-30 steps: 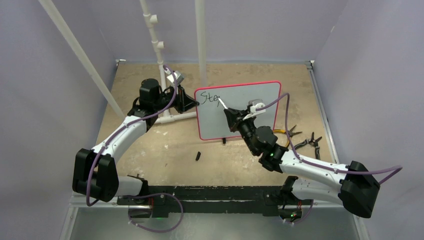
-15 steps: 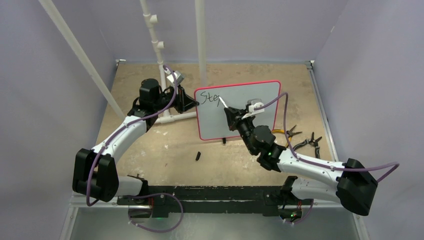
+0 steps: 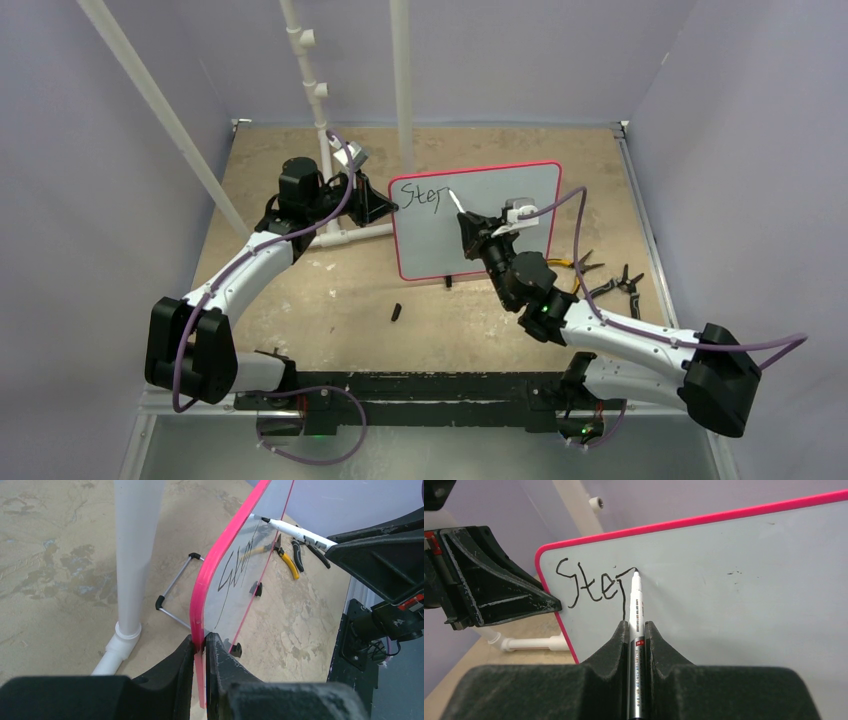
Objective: Write a sentence on the whiteboard
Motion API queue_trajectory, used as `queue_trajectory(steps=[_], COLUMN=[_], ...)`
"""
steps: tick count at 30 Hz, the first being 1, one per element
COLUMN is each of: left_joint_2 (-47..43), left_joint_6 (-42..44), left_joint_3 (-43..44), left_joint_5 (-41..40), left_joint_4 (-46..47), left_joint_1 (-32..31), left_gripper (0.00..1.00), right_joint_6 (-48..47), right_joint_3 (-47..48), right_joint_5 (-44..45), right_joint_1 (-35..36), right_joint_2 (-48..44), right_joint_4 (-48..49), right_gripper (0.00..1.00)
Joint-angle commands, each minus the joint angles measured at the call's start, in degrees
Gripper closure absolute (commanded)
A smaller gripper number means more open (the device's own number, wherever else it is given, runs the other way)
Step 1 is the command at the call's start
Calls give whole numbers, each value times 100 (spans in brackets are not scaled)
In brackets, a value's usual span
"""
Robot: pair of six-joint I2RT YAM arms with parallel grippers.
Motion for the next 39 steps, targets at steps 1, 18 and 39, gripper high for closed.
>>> queue_trajectory(steps=[1, 18, 39], left_joint_2=[-141, -150, -262], left_joint_6=[116, 130, 209], left_joint_3=[-12, -18, -51], left_joint_5=[15, 9, -289], left_joint_4=[89, 85, -22], left_joint_1=[-1, -3, 1], left_gripper=[100, 100, 100], right_joint_6=[166, 91, 94], right_joint_3=[-33, -3, -324], right_joint_5=[142, -375, -854], right_joint_1=[-12, -12, -10], right_joint_2=[-93, 211, -719], right_joint_4=[-185, 77, -152], right_gripper=[100, 100, 100])
